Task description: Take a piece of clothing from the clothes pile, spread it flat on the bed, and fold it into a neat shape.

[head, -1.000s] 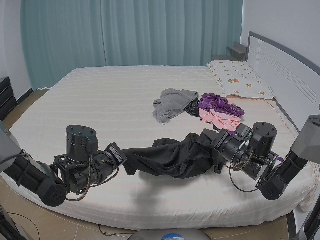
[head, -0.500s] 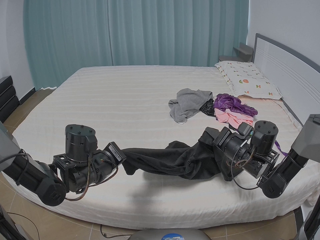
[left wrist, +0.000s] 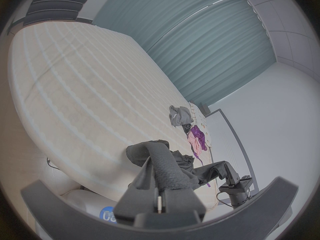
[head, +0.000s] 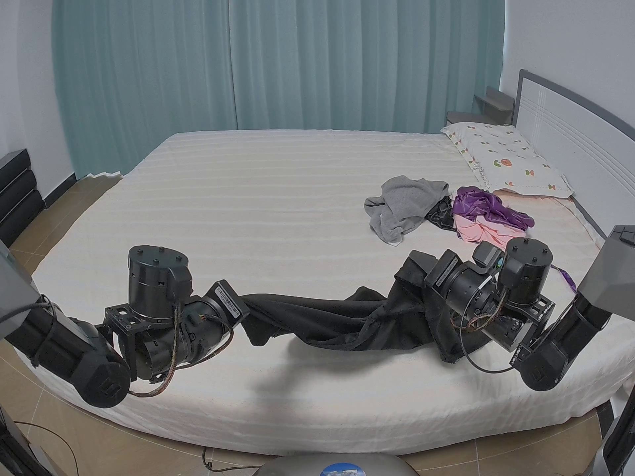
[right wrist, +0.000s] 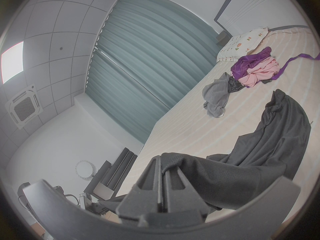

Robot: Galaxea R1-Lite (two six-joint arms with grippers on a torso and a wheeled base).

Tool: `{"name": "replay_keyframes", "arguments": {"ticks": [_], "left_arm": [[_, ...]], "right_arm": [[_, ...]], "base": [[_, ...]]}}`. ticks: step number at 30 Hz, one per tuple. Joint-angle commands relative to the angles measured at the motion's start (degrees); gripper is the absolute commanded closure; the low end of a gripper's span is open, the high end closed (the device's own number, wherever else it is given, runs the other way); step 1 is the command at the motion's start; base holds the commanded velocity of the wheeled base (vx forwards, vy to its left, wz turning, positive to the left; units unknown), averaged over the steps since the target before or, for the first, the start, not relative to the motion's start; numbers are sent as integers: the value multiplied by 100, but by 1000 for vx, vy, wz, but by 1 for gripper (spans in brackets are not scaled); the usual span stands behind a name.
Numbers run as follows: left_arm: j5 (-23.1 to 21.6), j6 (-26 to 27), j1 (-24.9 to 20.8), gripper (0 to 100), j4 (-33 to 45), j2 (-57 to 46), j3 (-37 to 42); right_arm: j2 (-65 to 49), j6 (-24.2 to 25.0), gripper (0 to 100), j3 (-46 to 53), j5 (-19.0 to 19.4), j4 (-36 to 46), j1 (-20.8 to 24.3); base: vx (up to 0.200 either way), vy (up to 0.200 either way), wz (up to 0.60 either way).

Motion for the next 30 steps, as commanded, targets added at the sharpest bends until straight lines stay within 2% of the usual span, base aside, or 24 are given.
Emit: {"name": "replay_keyframes", "arguments": {"ticks": [1, 19, 30], "left_arm": [[1, -2, -2, 100, -1, -14, -4], [28, -20, -2, 100, -9, 4, 40], [98, -55, -55, 100, -1, -58, 269]], "right_arm": [[-5, 7, 100, -2, -2, -3, -3], [-198, 7, 100, 86, -28, 6, 6], [-488, 33, 100, 605, -46, -38, -56]], "base": [[0, 200, 0], [0, 200, 0], [0, 0, 0]]}}
